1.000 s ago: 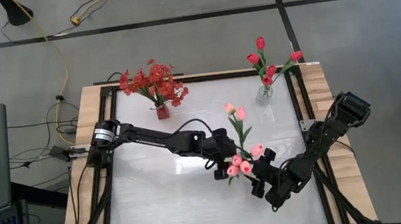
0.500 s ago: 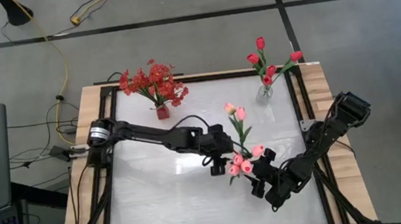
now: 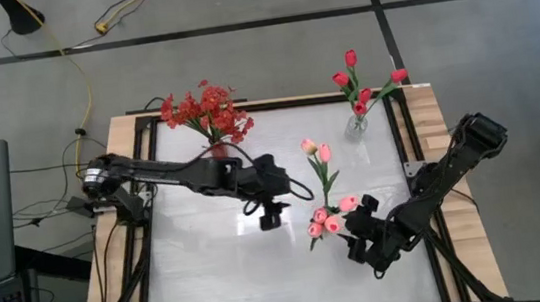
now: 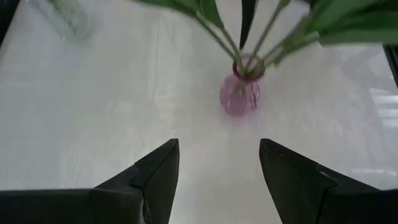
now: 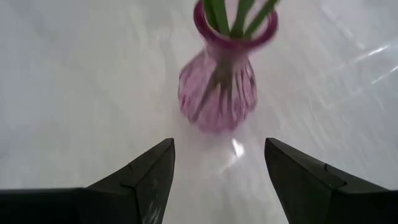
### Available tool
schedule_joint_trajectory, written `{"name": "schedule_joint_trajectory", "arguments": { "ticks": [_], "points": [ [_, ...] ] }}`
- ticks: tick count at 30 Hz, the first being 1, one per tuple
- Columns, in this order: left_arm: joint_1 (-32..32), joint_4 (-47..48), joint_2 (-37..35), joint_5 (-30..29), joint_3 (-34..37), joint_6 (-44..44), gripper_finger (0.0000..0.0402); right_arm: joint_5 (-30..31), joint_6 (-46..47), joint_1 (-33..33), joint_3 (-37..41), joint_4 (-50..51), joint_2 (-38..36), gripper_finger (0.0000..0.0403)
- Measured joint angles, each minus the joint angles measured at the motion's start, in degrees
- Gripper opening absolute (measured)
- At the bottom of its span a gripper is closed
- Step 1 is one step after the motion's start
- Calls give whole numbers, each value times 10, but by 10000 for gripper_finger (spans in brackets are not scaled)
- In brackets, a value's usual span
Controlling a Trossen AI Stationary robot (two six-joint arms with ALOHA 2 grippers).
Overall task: Sort flowers into vase by color
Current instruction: Return to Home Position
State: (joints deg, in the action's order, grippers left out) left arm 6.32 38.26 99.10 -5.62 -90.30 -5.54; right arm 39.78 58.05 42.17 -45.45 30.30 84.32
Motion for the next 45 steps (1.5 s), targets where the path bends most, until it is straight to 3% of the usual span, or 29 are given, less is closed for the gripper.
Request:
{"name": "schedule_joint_trajectory", "arguments": {
  "ticks": [9,14,19,26,32,35,40,45],
  "points": [
    [45,73,-71,-80,9,-28,211,-42,-19,-3,0,88,-124,276],
    [81,28,-124,-95,65,-32,211,-41,-55,-3,0,112,-215,276],
    [115,-53,-215,-158,170,-47,206,-40,-103,-3,0,138,-308,276],
    [118,-226,-373,-204,387,-61,188,13,-115,-3,0,255,-447,276],
    [73,-388,-497,-200,563,-47,170,73,-149,-3,54,259,-587,276],
    [34,-428,-551,-164,627,-49,163,87,-151,-3,97,254,-669,270],
    [-25,-473,-611,-108,706,-58,149,110,-231,-3,155,137,-786,221],
    [-70,-480,-638,-63,740,-63,136,147,-315,-3,218,13,-842,117]
  ]
}}
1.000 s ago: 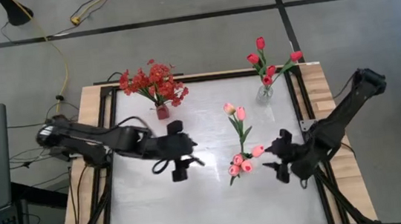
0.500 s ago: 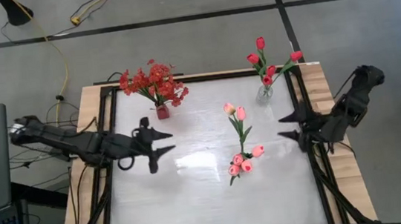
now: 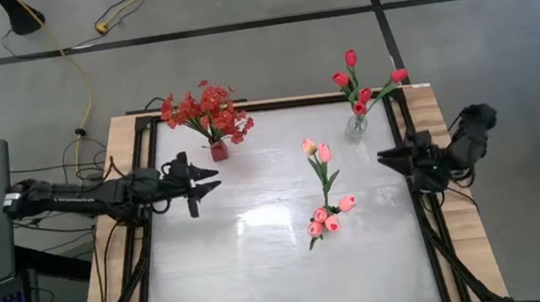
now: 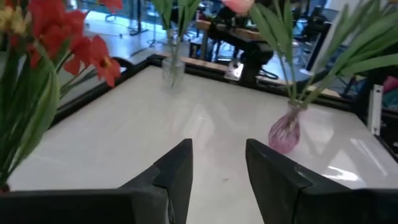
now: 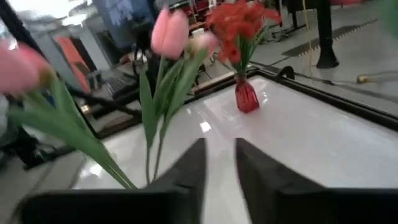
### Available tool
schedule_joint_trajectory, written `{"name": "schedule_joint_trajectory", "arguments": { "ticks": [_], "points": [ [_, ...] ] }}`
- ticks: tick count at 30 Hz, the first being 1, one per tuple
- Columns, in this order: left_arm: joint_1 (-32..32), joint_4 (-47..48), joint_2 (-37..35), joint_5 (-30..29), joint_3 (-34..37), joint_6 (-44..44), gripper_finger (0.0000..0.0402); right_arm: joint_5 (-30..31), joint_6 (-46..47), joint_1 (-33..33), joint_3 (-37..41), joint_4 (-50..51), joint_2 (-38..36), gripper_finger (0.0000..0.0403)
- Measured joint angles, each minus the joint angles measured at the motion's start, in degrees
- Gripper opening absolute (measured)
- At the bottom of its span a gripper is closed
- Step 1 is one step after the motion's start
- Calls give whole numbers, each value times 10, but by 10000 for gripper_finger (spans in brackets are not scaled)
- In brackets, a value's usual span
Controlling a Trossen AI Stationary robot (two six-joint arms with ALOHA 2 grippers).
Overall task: Sort flowers into vase by color
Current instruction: Return to Home Position
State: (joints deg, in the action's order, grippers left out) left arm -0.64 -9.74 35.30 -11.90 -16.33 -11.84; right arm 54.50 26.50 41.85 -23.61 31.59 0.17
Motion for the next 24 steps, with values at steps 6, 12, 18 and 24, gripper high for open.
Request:
{"name": "schedule_joint_trajectory", "arguments": {
  "ticks": [6,12,18,24],
  "points": [
    [-28,-3,-20,31,0,39,125,0,-40,0,64,-62,14,17],
    [-33,12,-40,50,0,36,118,-4,-14,0,112,-67,8,31],
    [-33,19,-43,85,0,39,109,-21,30,-1,162,-99,9,16],
    [-33,-65,-43,85,54,41,101,-31,11,-5,173,-120,11,27]
  ]
}}
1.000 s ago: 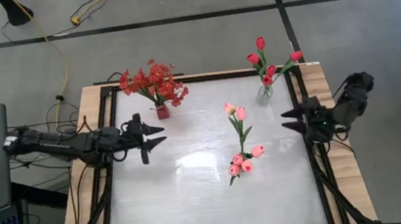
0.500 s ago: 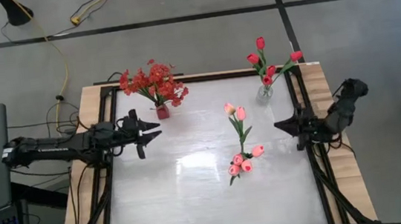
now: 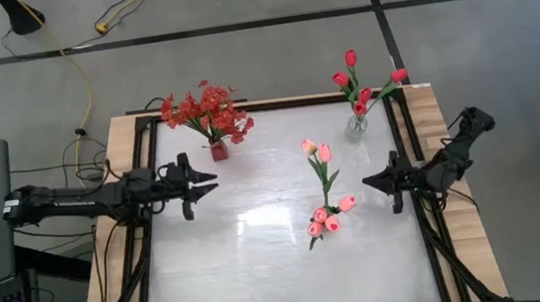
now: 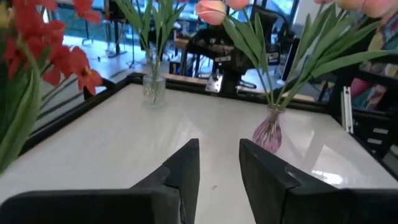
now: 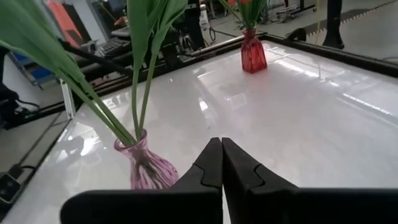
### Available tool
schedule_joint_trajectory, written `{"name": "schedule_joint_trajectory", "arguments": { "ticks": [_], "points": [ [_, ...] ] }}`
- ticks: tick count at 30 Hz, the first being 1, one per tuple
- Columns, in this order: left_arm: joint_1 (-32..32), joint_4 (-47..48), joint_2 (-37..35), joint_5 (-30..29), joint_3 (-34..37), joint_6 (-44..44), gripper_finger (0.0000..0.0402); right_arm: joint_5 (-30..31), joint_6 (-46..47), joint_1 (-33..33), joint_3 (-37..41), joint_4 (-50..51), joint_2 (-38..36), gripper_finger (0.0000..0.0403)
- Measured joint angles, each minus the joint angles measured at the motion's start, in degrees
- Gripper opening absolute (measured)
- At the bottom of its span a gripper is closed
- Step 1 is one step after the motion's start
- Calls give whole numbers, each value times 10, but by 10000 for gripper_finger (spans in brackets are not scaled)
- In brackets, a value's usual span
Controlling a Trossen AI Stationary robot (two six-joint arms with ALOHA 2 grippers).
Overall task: Sort flowers into vase by color
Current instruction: Return to Home Position
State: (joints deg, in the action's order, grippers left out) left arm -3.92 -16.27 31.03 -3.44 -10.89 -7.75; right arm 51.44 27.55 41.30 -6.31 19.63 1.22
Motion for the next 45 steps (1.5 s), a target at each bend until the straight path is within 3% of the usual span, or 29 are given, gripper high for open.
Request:
{"name": "schedule_joint_trajectory", "arguments": {
  "ticks": [6,14,20,27,39,45],
  "points": [
    [0,-115,0,-21,73,-5,98,-5,-39,-14,0,1,-1,19],
    [0,-117,-1,-19,76,1,97,-35,-89,-66,2,-23,-1,19],
    [-17,-113,-22,-8,76,1,97,-168,-146,-167,17,-95,-1,19],
    [-33,-91,-38,17,76,-15,97,-337,-155,-278,18,-93,-2,19],
    [-33,-71,-42,45,76,-7,97,-498,-189,-389,20,-101,-2,20],
    [-33,-71,-42,47,75,-21,97,-563,-202,-431,59,-214,1,20]
  ]
}}
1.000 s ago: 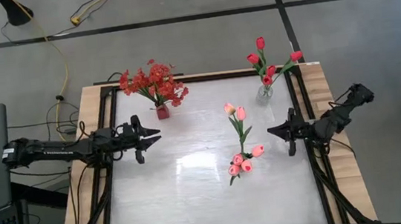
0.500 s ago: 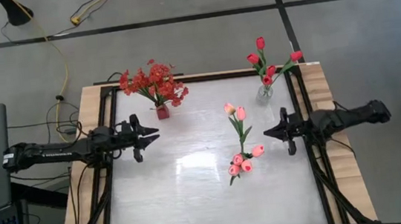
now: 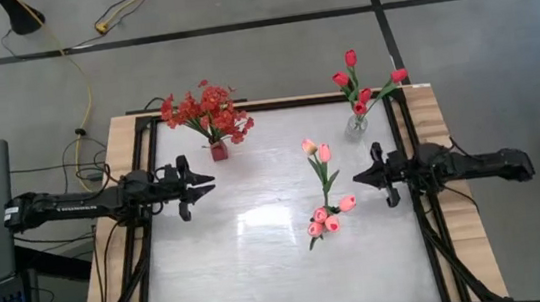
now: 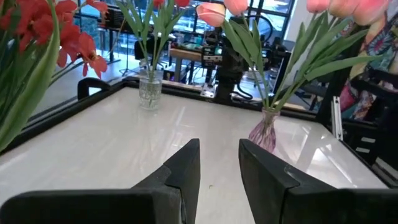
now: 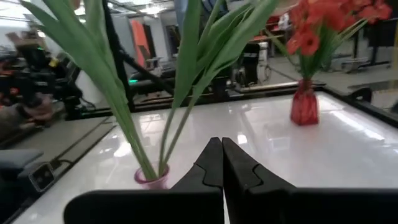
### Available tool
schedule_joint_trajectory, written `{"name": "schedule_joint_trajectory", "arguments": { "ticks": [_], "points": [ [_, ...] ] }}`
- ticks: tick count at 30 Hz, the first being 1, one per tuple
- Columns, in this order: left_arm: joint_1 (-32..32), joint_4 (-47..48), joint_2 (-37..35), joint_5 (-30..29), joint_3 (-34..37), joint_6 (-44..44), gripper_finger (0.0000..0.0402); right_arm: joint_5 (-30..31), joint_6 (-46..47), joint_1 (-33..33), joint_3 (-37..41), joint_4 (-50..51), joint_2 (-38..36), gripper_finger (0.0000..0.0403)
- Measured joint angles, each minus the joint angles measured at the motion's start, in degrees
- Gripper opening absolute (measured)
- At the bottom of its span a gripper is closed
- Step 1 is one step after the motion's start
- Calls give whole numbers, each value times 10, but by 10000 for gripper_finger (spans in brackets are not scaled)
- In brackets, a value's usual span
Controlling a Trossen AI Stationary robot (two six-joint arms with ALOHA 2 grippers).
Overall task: Sort flowers into vase by color
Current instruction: Return to Home Position
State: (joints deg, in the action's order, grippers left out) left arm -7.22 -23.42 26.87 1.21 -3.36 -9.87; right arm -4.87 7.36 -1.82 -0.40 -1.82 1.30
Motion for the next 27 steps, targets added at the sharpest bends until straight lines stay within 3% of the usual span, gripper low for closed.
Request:
{"name": "schedule_joint_trajectory", "arguments": {
  "ticks": [5,11,27],
  "points": [
    [0,0,2,-22,0,13,97,-28,1,-13,0,-4,19,24],
    [0,3,2,-75,0,-12,97,20,-2,-14,0,3,35,48],
    [0,122,2,-79,-1,-5,97,33,-3,-13,0,5,36,54]
  ]
}}
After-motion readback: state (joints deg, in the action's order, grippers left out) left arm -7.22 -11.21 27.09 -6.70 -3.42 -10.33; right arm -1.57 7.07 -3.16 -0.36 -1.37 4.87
